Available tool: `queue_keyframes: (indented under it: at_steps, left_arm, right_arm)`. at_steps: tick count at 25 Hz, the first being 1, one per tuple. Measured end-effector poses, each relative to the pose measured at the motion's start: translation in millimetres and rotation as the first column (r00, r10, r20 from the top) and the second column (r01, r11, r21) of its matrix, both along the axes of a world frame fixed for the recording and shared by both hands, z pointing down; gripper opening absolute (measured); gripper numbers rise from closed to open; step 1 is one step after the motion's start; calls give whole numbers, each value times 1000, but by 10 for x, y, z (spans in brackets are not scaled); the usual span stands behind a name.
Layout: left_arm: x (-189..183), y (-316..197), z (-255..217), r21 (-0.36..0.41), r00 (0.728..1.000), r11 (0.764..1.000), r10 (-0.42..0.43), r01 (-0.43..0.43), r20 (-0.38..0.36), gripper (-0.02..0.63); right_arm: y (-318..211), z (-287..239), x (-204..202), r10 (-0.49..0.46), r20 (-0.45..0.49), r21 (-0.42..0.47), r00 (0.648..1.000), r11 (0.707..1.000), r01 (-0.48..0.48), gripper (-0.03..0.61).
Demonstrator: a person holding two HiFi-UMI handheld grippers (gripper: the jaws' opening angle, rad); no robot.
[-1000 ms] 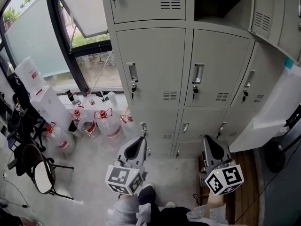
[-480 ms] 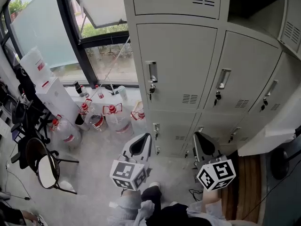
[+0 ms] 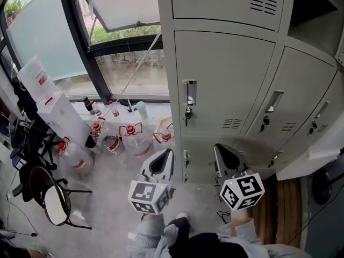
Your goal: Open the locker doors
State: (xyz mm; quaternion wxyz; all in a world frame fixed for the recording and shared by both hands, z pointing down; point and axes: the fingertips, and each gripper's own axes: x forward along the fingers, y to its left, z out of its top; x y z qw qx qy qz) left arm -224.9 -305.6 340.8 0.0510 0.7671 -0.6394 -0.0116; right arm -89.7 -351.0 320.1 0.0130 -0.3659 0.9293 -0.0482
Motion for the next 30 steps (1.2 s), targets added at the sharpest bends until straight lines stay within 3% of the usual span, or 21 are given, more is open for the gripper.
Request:
queue_keyframes:
  at_steps: [7,12,21,30]
  left_arm:
    - [-397,-284,-24,27,1000,1000,13,-12,-19,12]
    - [-570,-468,-42,36,999,999,32,-31,-20,12]
    - [-800,-657,-29,45,999,999,29,-27,-33,12]
    - [-1057,-691,-25,47,998,999,-15,17,-54,12]
  right_arm:
    - [-250,-127,-497,1,-27,46,1000,999,0,0]
    - [-452,-240,-716,16,15,54,1000,998,-17,3]
    - [-746,-469,-1048,28,39,112,999,993,-32,144]
    - [-945,-578,-1296,47,4,146,999,988,-47,149]
